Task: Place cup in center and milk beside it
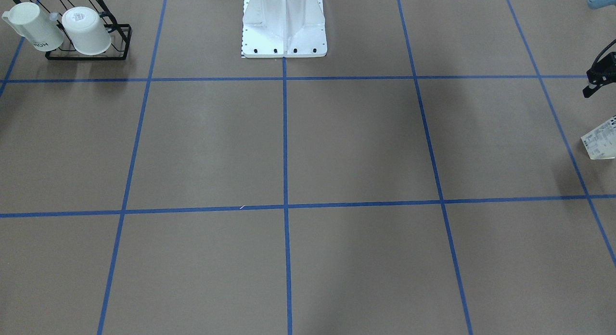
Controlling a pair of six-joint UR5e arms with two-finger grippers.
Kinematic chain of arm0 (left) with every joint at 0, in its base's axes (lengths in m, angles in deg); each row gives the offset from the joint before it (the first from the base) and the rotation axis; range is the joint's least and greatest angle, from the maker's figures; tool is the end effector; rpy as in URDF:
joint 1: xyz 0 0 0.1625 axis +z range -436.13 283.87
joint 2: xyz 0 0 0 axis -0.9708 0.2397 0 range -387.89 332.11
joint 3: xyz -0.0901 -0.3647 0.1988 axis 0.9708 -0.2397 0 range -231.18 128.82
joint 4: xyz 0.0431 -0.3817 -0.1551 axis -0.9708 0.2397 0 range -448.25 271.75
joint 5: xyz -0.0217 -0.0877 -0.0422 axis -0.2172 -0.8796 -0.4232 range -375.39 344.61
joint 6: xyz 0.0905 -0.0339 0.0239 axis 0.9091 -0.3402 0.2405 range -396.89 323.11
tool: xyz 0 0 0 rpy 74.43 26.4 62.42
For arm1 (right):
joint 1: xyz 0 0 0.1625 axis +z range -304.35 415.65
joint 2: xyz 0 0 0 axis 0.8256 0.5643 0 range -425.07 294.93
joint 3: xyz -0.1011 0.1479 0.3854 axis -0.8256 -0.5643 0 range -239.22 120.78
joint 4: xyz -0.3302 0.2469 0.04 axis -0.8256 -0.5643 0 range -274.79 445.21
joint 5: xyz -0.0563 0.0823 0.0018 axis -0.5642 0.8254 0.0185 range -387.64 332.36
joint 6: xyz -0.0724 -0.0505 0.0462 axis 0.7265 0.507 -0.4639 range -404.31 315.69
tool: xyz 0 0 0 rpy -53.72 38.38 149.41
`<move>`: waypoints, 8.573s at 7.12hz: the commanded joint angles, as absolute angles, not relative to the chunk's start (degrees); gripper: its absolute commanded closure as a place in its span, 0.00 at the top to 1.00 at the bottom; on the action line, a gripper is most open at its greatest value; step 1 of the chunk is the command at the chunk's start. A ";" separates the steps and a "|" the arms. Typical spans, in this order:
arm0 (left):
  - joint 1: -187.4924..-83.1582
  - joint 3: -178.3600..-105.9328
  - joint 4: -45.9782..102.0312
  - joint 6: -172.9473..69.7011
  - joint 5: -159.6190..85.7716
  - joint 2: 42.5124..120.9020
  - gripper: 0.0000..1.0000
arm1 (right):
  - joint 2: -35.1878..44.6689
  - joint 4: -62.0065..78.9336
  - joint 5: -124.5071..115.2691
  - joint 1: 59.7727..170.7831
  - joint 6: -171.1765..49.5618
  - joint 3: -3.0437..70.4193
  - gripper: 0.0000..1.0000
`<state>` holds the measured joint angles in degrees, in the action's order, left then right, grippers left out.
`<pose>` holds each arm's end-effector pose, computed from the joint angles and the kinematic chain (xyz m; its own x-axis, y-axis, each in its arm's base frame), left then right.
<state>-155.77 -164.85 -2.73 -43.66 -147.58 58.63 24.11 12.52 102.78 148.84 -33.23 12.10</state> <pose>0.0171 -0.4628 0.4954 0.7117 0.1983 -0.6739 -0.0898 0.9771 0.1928 0.0953 -0.4738 0.7845 0.7563 -0.1441 0.6381 0.0913 0.9891 0.1152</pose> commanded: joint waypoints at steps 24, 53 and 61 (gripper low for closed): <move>-155.76 -162.62 -2.38 -43.57 -147.75 58.95 0.98 | -24.41 1.63 94.71 101.28 -71.00 18.88 0.00; -172.90 -139.77 11.58 -43.81 -148.63 59.13 0.98 | 0.98 2.33 103.49 116.88 -68.21 33.73 1.00; -169.13 -138.02 13.26 -47.43 -152.59 58.69 0.98 | 24.23 -4.26 102.80 141.87 -45.55 40.71 1.00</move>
<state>-170.78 -138.64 12.58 -46.53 -152.54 58.69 23.88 -2.72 103.78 141.28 -47.64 40.58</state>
